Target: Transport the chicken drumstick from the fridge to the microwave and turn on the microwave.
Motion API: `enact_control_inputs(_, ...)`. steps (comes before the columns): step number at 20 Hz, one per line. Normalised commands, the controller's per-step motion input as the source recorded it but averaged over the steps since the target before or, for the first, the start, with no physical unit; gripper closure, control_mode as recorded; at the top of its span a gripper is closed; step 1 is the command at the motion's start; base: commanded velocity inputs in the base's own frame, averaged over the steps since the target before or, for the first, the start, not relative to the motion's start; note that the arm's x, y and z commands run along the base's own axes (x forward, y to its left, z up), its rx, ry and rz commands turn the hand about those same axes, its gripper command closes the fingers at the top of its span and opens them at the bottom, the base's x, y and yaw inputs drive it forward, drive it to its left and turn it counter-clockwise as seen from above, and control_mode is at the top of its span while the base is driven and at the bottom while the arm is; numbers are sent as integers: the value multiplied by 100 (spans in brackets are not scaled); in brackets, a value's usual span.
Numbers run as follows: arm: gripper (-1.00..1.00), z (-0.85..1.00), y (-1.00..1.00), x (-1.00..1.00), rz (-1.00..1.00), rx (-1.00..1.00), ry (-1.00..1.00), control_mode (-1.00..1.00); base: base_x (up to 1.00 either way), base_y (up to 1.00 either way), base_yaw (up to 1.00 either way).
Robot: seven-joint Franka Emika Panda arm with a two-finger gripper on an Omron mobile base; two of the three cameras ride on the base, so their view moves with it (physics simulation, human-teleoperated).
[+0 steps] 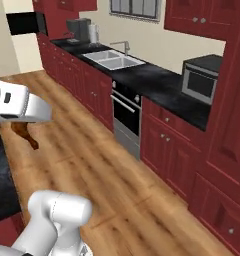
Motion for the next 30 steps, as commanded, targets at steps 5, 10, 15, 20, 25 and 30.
enact_control_inputs(5, 100, 0, 0, 0, 0, 0, 0, 100, 65, -48, 49)
enact_control_inputs(10, 100, 0, 0, 0, 0, 0, 0, 100, 76, -21, 49)
enact_control_inputs(15, 100, 0, 0, 0, 0, 0, 0, 100, 99, -3, 47)
enact_control_inputs(20, 100, 0, 0, 0, 0, 0, 0, 100, 100, -14, 46)
enact_control_inputs(25, 100, 0, 0, 0, 0, 0, 0, 100, 100, -46, 39)
enact_control_inputs(30, 100, 0, 0, 0, 0, 0, 0, 100, 100, -76, 29)
